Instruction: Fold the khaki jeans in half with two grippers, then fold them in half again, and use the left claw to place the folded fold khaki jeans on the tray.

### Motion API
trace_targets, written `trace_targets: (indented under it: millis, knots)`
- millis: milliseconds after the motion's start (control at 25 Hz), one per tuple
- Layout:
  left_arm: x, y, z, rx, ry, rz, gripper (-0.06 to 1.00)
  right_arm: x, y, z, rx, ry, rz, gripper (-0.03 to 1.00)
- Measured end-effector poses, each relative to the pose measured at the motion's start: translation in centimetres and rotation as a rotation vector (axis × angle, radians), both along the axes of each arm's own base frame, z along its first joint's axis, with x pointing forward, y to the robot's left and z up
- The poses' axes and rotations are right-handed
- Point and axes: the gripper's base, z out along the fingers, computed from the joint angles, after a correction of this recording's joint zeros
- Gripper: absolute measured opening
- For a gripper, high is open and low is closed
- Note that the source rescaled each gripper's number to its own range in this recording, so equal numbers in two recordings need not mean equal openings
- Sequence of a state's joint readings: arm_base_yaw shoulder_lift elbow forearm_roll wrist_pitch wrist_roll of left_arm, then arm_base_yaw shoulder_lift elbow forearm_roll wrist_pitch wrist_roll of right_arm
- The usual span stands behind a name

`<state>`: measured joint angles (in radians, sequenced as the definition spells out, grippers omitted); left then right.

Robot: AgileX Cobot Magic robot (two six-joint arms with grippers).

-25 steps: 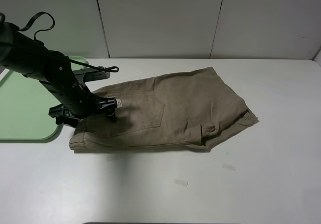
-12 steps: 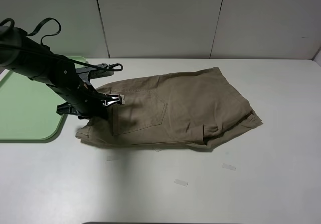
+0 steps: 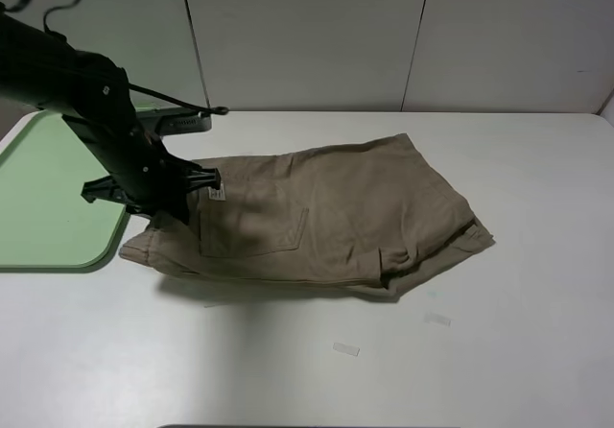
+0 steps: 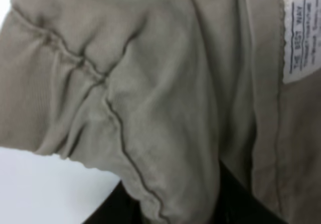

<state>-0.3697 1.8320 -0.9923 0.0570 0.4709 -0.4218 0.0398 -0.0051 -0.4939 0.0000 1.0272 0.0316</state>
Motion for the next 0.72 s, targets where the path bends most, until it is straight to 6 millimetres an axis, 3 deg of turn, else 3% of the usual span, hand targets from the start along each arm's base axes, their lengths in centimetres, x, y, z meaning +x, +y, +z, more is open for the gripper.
trace_targets:
  millis: [440, 720]
  knots:
    - [-3.4, 4.7, 8.4, 0.298, -0.017, -0.11, 0.23, 0.0, 0.0, 0.0, 0.0, 0.0, 0.0, 1.0]
    - [-5.8, 6.4, 11.3, 0.413, 0.041, -0.159, 0.23, 0.0, 0.0, 0.0, 0.0, 0.0, 0.0, 1.0]
